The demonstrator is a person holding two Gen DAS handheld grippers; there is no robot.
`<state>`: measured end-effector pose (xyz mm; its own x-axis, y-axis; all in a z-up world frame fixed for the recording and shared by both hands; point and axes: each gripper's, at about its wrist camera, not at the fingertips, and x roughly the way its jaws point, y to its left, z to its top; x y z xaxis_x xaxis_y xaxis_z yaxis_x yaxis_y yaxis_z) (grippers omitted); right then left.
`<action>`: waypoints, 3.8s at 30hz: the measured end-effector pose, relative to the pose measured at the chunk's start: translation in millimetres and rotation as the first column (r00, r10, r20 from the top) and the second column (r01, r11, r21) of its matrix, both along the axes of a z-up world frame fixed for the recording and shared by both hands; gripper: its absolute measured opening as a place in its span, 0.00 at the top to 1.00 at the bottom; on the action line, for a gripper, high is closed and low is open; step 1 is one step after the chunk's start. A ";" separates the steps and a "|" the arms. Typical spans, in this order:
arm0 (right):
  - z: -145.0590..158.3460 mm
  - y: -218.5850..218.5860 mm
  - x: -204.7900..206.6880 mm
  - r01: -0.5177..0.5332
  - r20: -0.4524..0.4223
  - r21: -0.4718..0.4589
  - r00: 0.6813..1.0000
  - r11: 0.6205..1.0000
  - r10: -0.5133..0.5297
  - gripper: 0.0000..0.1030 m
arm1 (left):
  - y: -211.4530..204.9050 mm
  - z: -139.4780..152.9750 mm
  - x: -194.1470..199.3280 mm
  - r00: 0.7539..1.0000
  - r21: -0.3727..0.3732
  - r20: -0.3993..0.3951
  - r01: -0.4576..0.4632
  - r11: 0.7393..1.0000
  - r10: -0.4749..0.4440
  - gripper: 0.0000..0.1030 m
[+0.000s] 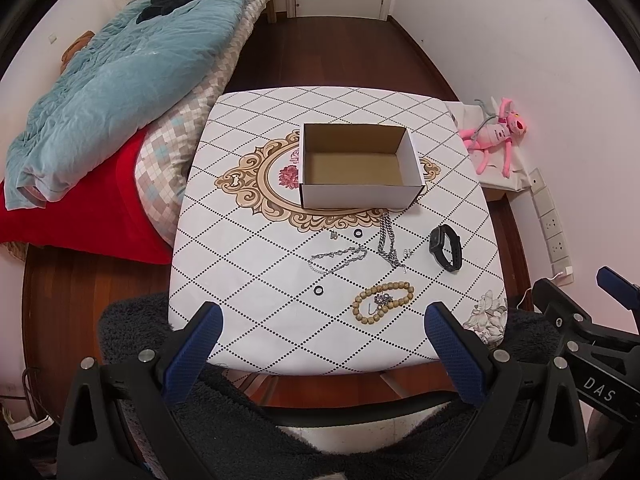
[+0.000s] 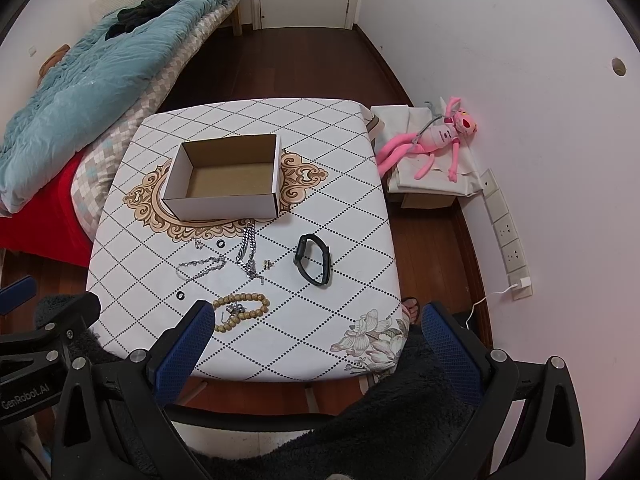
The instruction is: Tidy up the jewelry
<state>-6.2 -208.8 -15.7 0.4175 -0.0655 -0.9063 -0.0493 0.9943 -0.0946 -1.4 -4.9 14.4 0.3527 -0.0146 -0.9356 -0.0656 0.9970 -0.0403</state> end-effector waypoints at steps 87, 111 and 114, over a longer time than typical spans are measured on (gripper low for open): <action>-212.1 -52.6 59.2 0.133 -0.201 0.198 0.975 0.971 -0.092 0.62 | -83.4 -209.5 35.5 0.957 -0.054 -0.170 0.230 0.972 -0.236 0.99; -188.3 -56.9 56.7 0.128 -0.162 0.243 0.983 0.961 -0.090 0.62 | -58.8 -231.0 35.1 0.940 -0.129 -0.265 0.187 0.974 -0.216 0.81; -191.3 -57.9 55.2 0.136 -0.168 0.241 0.981 0.961 -0.096 0.62 | -64.8 -237.8 34.1 0.933 -0.105 -0.282 0.204 0.973 -0.226 0.63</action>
<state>49.0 -266.8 -207.0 0.2758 0.1315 -0.9522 0.0735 0.9848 0.1573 32.7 -69.7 -223.4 0.0473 -0.1318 -0.9902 0.1305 0.9836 -0.1247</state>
